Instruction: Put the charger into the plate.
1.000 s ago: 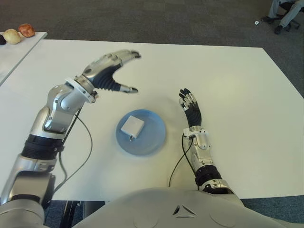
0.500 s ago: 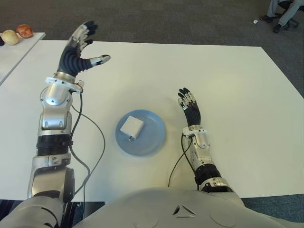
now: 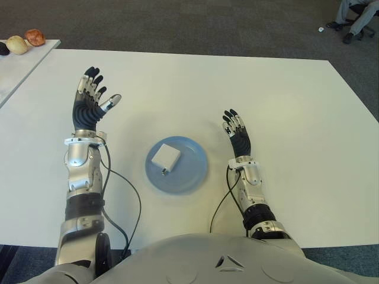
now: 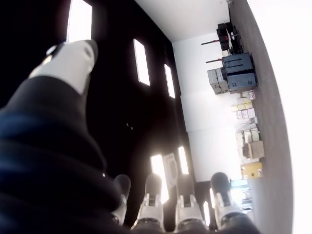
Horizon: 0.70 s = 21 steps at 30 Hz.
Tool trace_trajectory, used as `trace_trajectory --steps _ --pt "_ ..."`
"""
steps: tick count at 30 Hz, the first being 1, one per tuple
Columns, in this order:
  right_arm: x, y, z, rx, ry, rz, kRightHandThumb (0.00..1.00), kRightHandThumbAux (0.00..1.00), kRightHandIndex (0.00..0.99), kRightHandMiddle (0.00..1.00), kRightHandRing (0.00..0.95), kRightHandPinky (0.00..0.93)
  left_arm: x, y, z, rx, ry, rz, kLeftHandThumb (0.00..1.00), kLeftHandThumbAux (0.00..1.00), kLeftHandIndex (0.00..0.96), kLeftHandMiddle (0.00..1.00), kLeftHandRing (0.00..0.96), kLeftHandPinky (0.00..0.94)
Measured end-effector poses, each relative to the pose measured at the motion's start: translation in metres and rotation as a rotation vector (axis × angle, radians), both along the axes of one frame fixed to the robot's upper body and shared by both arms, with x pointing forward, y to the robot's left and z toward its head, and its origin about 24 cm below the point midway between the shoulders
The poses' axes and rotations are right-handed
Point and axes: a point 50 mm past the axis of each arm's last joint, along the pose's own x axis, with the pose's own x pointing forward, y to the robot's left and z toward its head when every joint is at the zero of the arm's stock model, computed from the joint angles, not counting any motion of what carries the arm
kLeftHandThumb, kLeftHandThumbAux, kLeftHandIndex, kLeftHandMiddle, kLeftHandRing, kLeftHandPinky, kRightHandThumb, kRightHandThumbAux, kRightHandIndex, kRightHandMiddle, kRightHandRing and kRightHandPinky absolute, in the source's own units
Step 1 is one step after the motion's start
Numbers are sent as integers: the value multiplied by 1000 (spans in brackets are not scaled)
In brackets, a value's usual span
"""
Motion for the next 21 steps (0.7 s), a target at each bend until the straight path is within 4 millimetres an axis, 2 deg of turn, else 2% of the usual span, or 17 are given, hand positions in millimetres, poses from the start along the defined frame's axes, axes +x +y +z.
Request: trace_trajectory --steps 9,21 --pt "0 0 0 -2 -3 1 0 592 96 142 90 48 -27 -8 -35 -84 90 30 0 717 0 0 0 0" --pt "0 -1 0 2 0 7 0 614 99 153 99 66 -56 -15 -76 -117 273 18 0 697 0 0 0 0"
